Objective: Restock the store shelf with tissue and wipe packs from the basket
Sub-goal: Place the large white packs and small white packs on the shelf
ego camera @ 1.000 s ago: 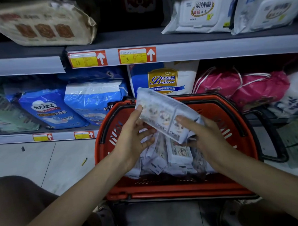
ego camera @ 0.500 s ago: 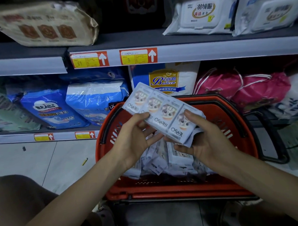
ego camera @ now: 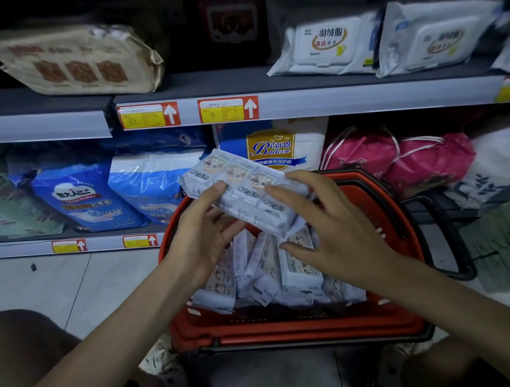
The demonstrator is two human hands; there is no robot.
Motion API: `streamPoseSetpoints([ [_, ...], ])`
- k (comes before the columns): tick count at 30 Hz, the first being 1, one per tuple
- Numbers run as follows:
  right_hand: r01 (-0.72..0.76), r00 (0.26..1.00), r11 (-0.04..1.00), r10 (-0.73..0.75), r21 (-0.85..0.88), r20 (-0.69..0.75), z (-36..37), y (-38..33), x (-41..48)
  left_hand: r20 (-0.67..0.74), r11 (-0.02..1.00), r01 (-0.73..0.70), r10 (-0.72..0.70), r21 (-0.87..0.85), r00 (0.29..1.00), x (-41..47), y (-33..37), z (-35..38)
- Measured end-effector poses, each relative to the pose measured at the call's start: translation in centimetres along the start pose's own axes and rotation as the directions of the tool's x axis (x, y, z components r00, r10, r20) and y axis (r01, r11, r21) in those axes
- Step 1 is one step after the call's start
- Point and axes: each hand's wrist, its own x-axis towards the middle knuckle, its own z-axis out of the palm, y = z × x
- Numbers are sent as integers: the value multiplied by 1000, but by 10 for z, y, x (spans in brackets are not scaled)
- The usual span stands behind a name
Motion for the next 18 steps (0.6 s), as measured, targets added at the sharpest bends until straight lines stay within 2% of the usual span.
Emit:
streamPoseSetpoints([
  [2, 99, 993, 987, -106, -126, -56, 1, 3, 1, 11, 1000, -12, 13, -28, 1000, -3, 3, 1],
  [7, 124, 983, 990, -132, -64, -130, -3, 2, 5, 55, 994, -103, 104, -25, 993, -14, 11, 9],
  [10, 72, 974, 994, -51, 87, -222, -10, -6, 11, 71, 991, -133, 132, 8, 989, -19, 18, 10],
  [12, -4, 955, 958, 89, 288, -283, -15, -15, 14, 90, 989, -137, 132, 51, 987, -23, 24, 10],
  [13, -55, 943, 905, 186, 422, -275, -19, -20, 15, 104, 987, -144, 137, 68, 985, -27, 29, 11],
  [15, -152, 912, 732, 363, 664, -191, -29, -30, 18, 135, 975, -194, 179, 108, 975, -34, 37, 11],
  [18, -192, 849, 509, 515, 839, -118, -49, -39, 23, 209, 913, -341, 297, 222, 932, -49, 47, 12],
])
